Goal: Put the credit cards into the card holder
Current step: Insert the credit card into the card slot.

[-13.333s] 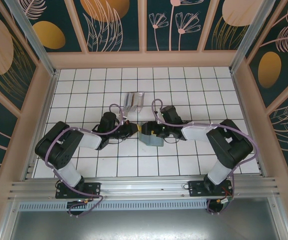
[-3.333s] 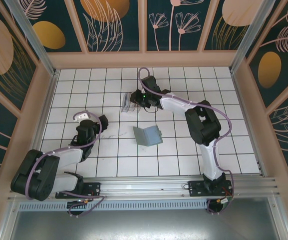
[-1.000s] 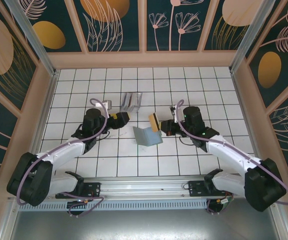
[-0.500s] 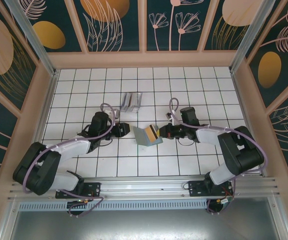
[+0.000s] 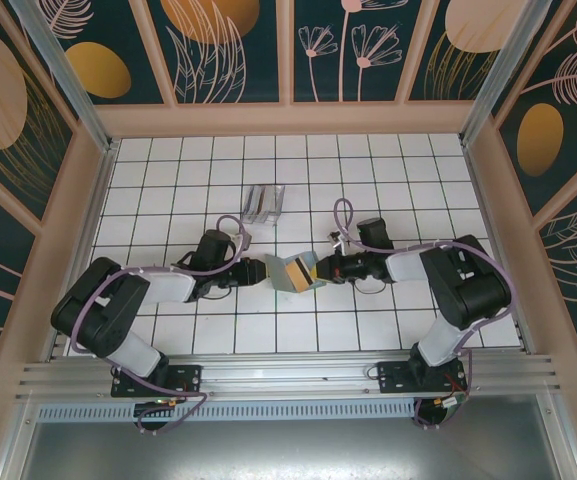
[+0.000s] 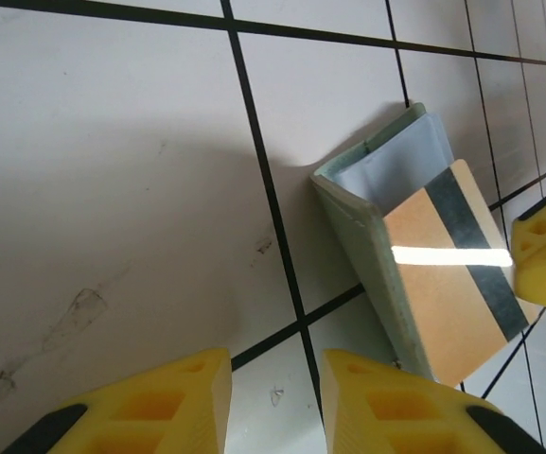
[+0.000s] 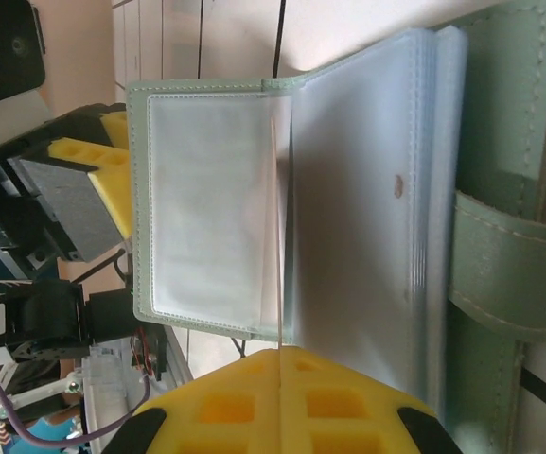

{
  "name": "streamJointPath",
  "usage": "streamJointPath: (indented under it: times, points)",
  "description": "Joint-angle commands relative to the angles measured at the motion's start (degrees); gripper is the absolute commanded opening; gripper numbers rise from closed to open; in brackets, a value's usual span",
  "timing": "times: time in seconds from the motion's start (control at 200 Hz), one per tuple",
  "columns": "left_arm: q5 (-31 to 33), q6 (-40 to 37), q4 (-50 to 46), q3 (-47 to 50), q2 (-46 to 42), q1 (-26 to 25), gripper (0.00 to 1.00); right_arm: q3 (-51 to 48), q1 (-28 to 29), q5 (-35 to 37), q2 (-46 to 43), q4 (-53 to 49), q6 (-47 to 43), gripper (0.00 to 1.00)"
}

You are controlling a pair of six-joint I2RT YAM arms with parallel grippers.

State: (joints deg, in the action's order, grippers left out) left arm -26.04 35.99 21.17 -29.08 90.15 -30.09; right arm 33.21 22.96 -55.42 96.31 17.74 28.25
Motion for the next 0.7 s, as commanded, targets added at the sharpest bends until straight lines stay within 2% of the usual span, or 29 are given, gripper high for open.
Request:
streamJointPath:
  times: [0.0, 0.175, 0.33, 0.435, 0.51, 0.616, 0.696]
  points:
    - [3.1, -1.4, -1.5, -2.0, 2.1, -0.3, 0.29, -0.3, -0.1, -2.7, 0.8, 4.5, 1.3, 0.00]
    - [5.7, -0.4, -3.5, -2.5, 3.3, -0.3, 0.29, -0.7, -0.1, -2.7, 2.6, 7.2, 3.5, 0.00]
    - [-3.6, 6.7, 2.2, 0.1, 2.5, 2.0, 0.38, -1.4, 0.0, -3.0, 5.5, 10.9, 6.7, 0.00]
    - [-4.1, 7.3, -0.1, 0.5, -1.7, 2.4, 0.49, -1.7, 0.3, -2.9, 6.2, 12.4, 7.5, 0.00]
    - [-4.1, 7.7, -2.3, 0.6, -5.5, 2.9, 0.53, -1.5, 0.2, -3.5, 7.3, 12.9, 8.3, 0.00]
    - [-5.6, 9.1, -3.2, 1.1, -8.6, 4.4, 0.52, -1.7, 0.3, -3.7, 7.7, 14.9, 9.7, 0.00]
    - [-9.6, 8.2, -0.2, 2.1, -8.7, 4.4, 0.51, -1.3, 0.3, -3.9, 8.0, 14.8, 9.6, 0.00]
